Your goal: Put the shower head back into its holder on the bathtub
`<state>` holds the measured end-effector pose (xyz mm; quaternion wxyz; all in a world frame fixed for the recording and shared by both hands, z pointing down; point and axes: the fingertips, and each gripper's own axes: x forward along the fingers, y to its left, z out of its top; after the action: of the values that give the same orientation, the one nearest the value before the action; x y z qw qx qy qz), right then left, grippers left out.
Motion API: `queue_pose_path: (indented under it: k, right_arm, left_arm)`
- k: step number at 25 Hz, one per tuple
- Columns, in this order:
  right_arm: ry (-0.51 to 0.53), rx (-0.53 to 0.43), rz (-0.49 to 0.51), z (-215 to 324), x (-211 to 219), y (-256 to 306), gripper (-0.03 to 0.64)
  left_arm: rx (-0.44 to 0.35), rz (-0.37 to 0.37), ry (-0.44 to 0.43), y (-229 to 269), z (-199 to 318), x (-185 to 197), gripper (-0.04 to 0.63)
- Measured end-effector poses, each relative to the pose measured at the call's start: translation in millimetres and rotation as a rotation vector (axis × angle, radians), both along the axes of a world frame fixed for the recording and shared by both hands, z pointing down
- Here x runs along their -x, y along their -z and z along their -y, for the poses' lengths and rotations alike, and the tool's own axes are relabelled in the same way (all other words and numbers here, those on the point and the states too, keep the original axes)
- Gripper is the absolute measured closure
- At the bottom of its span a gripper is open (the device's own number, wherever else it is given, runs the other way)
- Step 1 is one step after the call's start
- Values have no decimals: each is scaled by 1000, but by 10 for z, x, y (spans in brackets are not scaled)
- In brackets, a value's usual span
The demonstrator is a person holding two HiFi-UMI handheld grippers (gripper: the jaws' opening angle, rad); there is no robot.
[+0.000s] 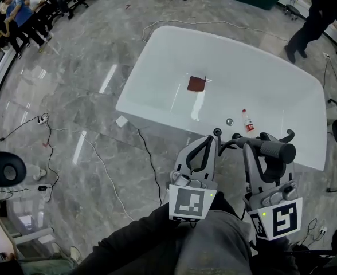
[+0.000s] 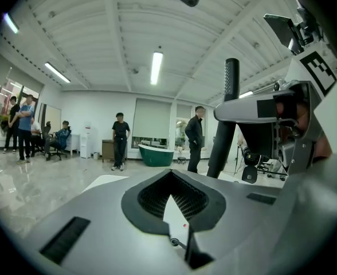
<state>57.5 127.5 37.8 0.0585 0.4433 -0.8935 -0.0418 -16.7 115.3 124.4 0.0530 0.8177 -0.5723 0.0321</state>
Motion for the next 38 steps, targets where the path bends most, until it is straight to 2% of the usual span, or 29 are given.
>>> queue_pose_path:
  k: [9, 16, 21, 28, 34, 38]
  right_arm:
    - [-43, 21, 3, 107, -111, -41, 474]
    - [8, 8, 19, 294, -14, 69, 474]
    - [23, 22, 39, 485, -195, 93, 474]
    - [73, 43, 63, 765, -348, 53, 474]
    - [106, 3, 68, 967, -326, 155, 474]
    - [97, -35, 56, 1089, -249, 289, 474]
  left_arm:
    - [21, 5, -28, -21, 131, -34, 592]
    - [2, 27, -11, 116, 449, -28, 592]
    - [22, 42, -13, 90, 621, -255, 592]
    - [42, 36, 30, 59, 887, -424, 592]
    - [26, 34, 70, 78, 1027, -394, 592]
    - [-8, 28, 64, 163, 1188, -316, 592]
